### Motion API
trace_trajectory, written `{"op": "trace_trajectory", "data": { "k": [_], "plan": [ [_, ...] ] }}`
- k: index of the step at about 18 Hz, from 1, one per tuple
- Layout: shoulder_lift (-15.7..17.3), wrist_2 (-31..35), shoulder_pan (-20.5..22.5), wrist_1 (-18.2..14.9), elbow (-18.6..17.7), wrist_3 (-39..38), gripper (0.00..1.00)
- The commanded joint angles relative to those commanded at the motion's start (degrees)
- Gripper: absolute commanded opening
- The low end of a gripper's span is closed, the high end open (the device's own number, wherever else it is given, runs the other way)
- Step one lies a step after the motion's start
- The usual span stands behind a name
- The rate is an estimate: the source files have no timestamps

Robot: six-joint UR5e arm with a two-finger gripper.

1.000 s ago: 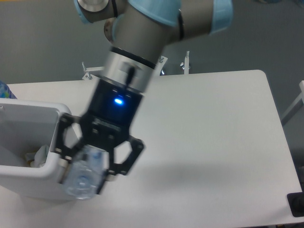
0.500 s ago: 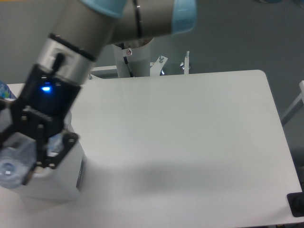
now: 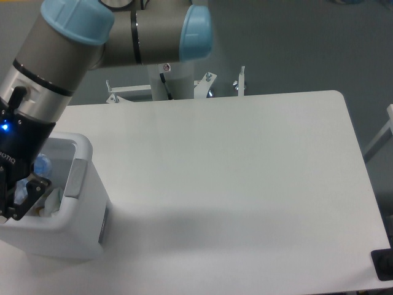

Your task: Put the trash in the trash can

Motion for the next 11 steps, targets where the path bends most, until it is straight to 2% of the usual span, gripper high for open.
{"op": "trace_trajectory", "data": {
  "k": [4, 7, 11],
  "plan": [
    [2.81, 0.00, 0.09, 0.00, -3.07, 0.09, 1.00],
    [3.17, 0.09, 1.22, 0.00, -3.61, 0.09, 1.00],
    [2.99, 0.09, 9.29, 0.00, -5.18, 0.87, 1.00]
  ]
}}
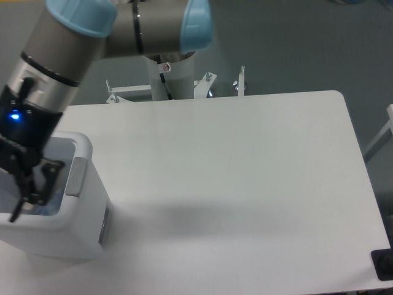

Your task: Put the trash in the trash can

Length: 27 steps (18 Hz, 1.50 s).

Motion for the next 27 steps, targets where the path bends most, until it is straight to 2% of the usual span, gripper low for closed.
{"op": "trace_trajectory", "data": {
  "k": [7, 13, 17, 20, 22, 25, 27],
  "plan": [
    [0.53, -0.09, 15.91, 0.00, -8.87, 11.68, 1.00],
    [0.09, 0.35, 23.66, -0.26, -13.80, 23.71, 1.00],
    [-0.17, 11.13, 24.64, -0.44, -15.13, 31.37, 1.00],
    [-1.23, 20.01, 24.29, -1.05, -15.04, 33.57, 1.00],
    [-1.93, 22.58, 24.11, -1.93, -14.77, 35.41, 1.00],
    [-2.37, 25.48, 23.58, -5.70, -14.16, 42.78, 1.00],
    [-3.16, 31.34, 22.45, -9.47, -13.28, 48.93, 1.00]
  ]
}}
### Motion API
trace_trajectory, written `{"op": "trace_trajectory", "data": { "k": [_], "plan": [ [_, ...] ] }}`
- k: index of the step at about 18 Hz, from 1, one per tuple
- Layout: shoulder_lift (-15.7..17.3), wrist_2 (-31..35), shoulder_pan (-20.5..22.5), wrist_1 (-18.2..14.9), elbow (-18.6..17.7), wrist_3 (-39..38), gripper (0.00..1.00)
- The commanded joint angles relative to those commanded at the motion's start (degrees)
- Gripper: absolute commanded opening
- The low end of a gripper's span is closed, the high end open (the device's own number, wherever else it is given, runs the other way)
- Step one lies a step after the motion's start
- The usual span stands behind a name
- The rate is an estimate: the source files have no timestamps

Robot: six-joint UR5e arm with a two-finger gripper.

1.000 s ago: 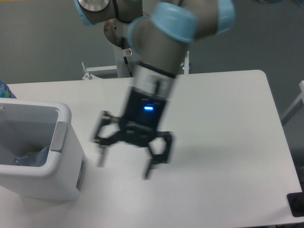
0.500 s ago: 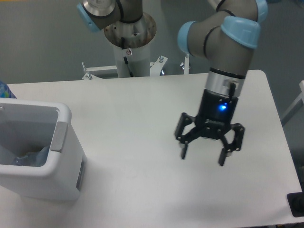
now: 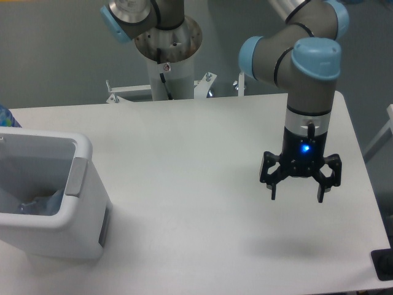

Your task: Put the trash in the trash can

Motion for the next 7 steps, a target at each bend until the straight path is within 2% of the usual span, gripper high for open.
{"op": "trace_trajectory", "data": {
  "k": [1, 3, 7],
  "plan": [
    [-0.61, 2.82, -1.40, -1.41, 0.44, 2.29, 1.00],
    [-1.32, 6.44, -2.64, -1.86, 0.53, 3.63, 1.00],
    [-1.59, 6.71, -3.00, -1.43, 0.10, 3.63, 1.00]
  ]
}}
